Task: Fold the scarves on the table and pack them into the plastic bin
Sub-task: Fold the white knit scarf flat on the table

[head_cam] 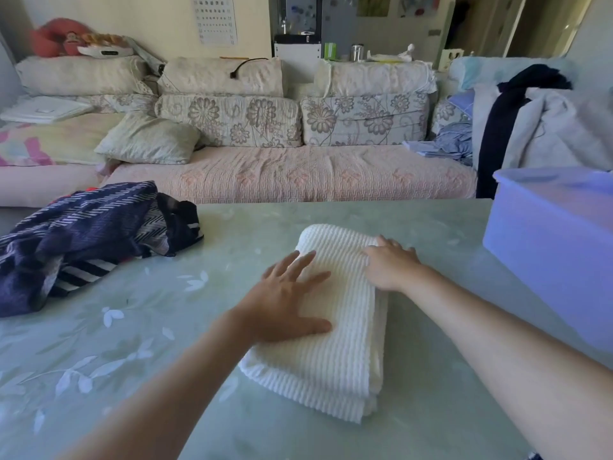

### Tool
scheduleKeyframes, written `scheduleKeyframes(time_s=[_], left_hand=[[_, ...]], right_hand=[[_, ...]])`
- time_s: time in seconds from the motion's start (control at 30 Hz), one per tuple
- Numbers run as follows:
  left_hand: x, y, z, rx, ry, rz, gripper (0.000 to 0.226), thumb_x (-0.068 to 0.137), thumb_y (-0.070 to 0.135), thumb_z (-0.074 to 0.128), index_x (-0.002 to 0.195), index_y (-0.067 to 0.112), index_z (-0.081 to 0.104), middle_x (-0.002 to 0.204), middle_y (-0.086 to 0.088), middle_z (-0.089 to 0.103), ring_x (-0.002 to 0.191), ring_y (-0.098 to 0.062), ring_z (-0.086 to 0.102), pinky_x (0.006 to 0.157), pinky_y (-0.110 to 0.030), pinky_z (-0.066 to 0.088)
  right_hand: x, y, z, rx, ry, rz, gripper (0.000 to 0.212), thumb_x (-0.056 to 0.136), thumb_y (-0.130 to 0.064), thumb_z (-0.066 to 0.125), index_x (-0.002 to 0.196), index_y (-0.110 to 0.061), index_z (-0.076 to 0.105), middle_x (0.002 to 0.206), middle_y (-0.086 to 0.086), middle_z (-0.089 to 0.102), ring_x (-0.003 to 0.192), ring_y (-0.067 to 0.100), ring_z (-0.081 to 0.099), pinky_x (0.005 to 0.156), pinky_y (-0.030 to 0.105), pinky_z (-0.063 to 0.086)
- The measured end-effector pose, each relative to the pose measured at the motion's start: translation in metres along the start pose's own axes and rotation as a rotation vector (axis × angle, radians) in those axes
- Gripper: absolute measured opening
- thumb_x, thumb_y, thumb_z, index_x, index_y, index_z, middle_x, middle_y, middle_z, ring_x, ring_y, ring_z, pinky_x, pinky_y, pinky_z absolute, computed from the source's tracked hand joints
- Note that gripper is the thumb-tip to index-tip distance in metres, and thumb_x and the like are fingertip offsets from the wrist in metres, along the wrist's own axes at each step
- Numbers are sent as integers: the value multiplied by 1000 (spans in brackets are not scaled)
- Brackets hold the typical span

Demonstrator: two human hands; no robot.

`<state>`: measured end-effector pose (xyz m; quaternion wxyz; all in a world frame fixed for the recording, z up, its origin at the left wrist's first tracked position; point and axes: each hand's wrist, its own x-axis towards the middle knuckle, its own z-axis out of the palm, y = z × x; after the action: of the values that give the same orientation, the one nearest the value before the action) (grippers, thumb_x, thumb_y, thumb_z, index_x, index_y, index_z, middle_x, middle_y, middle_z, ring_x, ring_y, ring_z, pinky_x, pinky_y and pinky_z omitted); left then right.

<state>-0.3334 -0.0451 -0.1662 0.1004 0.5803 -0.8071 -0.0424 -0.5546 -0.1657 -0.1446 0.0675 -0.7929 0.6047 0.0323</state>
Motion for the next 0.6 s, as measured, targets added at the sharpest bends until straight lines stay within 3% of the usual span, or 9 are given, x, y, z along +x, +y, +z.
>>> scheduleKeyframes(time_s=[0.07, 0.2, 0.33, 0.43, 0.5, 0.6], left_hand=[[11, 15, 20, -61, -40, -52, 97, 65, 91, 36, 150, 52, 13, 164, 12, -6, 149, -13, -15, 121, -51, 5], [37, 48, 35, -69, -36, -141, 94, 72, 86, 40, 152, 47, 9, 164, 8, -5, 149, -20, -18, 119, -59, 0], [59, 98, 46, -151, 1, -228, 101, 77, 80, 44, 156, 30, 4, 164, 6, -7, 149, -22, -19, 119, -57, 0], [77, 145, 51, -317, -45, -235, 95, 85, 61, 51, 156, 27, -2, 163, 3, -15, 148, -20, -21, 119, -54, -5], [86, 171, 49, -475, -96, -205, 91, 87, 44, 56, 156, 29, -2, 163, 4, -16, 150, -19, -15, 120, -53, -4], [101, 184, 41, -496, -74, -161, 74, 87, 26, 52, 153, 25, 19, 160, -3, 18, 146, -23, 21, 116, -50, 23]], right_hand=[[-8, -2, 5, 19, 31, -44, 52, 97, -31, 36, 149, -24, 35, 163, 7, 13, 150, 27, 13, 116, 59, 19], [-26, 6, 20, 158, -32, -99, 62, 102, -55, 22, 158, -33, 10, 167, 2, -7, 154, 22, -5, 121, 55, 12], [-32, 52, 19, 98, -13, -99, 58, 103, -55, 20, 158, -40, 6, 168, 0, -6, 154, 21, -2, 121, 52, 13], [-32, 95, 6, -64, -2, -43, 57, 103, -53, 27, 156, -45, 7, 168, 4, 2, 153, 25, 7, 118, 54, 12], [-33, 113, -5, -179, -18, 13, 58, 103, -41, 35, 156, -46, 12, 167, 7, 5, 153, 27, 10, 118, 55, 13], [-39, 125, -12, -219, 11, 32, 64, 95, -21, 45, 154, -37, 25, 166, 10, 10, 152, 28, 14, 117, 56, 18]])
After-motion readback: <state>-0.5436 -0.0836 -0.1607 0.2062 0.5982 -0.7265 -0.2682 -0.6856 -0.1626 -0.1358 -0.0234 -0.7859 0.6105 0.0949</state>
